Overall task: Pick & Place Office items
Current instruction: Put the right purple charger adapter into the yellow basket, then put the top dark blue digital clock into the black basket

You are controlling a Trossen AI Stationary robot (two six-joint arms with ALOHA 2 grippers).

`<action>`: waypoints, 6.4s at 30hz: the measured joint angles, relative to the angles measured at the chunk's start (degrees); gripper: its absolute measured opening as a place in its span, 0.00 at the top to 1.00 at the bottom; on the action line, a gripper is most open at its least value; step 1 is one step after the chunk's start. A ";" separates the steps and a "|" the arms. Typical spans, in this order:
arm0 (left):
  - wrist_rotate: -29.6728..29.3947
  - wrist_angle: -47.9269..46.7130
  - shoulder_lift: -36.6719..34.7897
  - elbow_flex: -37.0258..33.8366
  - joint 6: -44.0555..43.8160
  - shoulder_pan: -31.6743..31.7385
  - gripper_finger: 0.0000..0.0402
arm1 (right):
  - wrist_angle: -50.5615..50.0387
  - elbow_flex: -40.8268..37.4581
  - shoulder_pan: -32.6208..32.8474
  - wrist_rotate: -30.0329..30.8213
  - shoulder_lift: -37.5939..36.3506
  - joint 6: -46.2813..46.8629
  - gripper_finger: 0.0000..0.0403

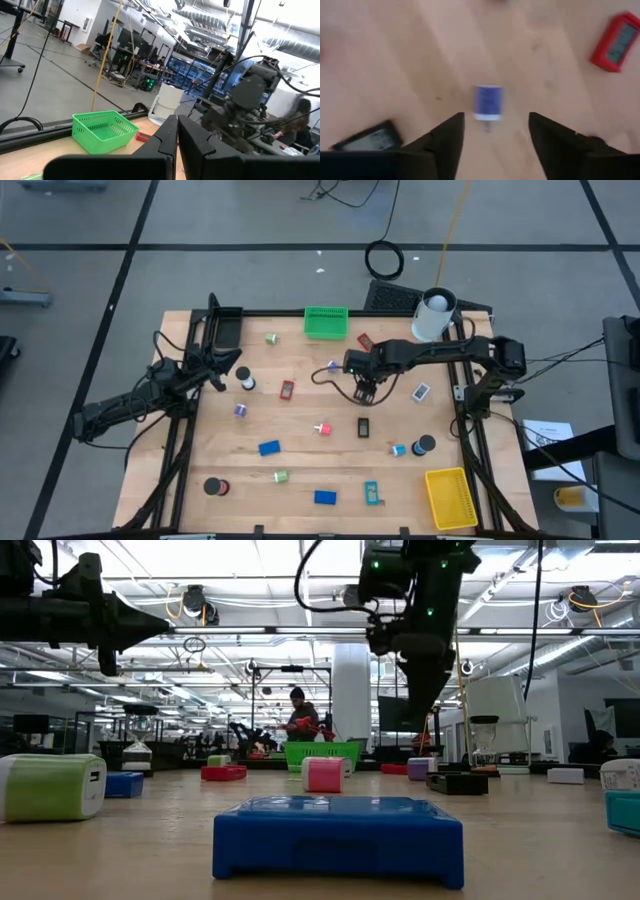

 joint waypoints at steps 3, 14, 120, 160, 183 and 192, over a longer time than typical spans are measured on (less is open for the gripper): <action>-0.02 0.00 0.00 -0.01 0.01 0.00 0.96 | 3.15 -1.48 -1.05 -1.61 -0.02 -0.02 0.35; -0.01 -0.02 0.00 0.00 0.00 0.00 0.96 | 15.68 -11.47 -1.09 -1.40 -0.02 1.47 0.32; -0.02 -0.02 0.00 -0.01 0.01 0.00 0.96 | -15.96 -3.11 67.24 -14.75 -6.86 108.46 0.66; -0.02 -0.02 0.00 0.01 -0.01 0.00 0.96 | 4.16 -18.58 67.50 -19.25 -8.14 107.35 0.58; 0.00 -0.02 0.00 0.00 0.01 -0.02 0.96 | -21.68 -8.90 61.96 11.91 -23.54 71.05 0.97; 0.00 -0.02 0.00 0.00 0.00 -0.01 0.96 | -8.36 -13.81 48.28 28.44 -27.82 36.15 0.99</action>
